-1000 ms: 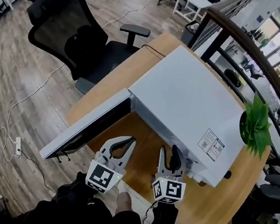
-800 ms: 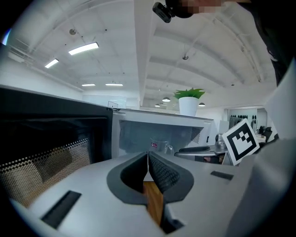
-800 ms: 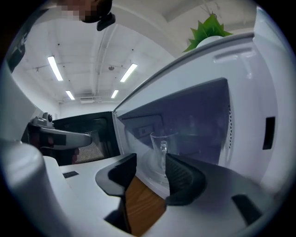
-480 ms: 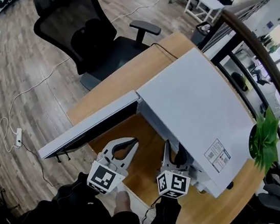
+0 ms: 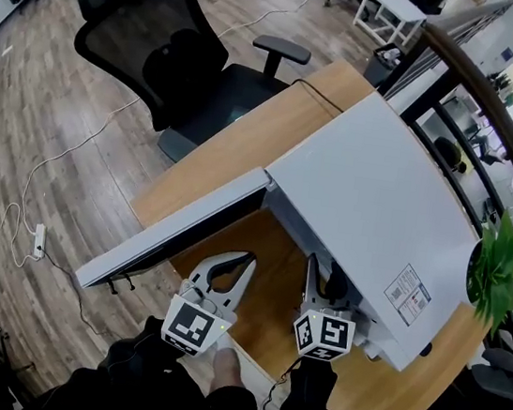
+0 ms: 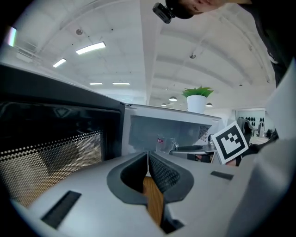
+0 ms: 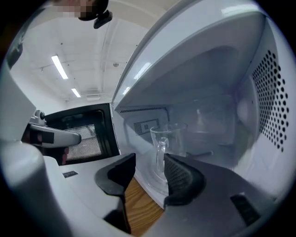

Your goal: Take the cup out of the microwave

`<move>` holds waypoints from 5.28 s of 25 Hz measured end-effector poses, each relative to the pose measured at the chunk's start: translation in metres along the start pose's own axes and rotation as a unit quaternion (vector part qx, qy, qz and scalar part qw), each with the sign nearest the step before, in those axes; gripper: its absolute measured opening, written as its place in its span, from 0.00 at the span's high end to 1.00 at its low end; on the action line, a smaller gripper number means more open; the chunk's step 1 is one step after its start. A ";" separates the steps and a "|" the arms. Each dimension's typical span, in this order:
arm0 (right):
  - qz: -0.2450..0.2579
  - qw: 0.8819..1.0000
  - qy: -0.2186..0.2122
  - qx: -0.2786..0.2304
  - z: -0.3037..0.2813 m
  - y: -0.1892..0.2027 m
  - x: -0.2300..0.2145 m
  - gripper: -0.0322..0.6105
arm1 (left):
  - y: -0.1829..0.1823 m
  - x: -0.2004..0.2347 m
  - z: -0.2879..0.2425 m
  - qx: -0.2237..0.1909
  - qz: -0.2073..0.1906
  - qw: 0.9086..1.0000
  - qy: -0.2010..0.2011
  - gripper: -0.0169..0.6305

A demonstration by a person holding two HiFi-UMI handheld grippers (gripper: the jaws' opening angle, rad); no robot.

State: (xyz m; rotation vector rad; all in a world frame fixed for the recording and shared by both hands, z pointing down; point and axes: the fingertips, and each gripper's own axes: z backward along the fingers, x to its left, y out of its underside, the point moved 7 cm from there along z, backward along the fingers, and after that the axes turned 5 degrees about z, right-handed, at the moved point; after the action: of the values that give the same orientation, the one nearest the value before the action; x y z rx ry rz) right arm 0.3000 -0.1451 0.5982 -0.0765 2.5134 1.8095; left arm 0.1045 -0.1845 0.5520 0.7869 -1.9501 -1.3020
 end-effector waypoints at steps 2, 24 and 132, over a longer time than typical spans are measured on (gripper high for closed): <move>0.001 1.000 -0.005 0.000 -0.004 0.000 0.003 0.63 | 0.000 0.003 0.003 0.008 0.008 1.000 -0.007 0.93; 0.020 0.999 -0.040 0.009 -0.062 -0.012 0.030 0.68 | 0.005 0.051 0.017 0.011 0.030 0.998 -0.057 0.93; -0.003 0.952 0.268 -0.149 0.397 -0.056 0.201 0.92 | -0.074 -0.131 0.246 -0.075 -0.145 0.948 0.272 0.93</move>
State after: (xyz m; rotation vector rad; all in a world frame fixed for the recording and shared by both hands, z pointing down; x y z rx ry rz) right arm 0.1062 0.2113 0.4067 -0.6710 2.4969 2.4211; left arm -0.0009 0.0266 0.3863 1.2377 -1.3167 -1.2117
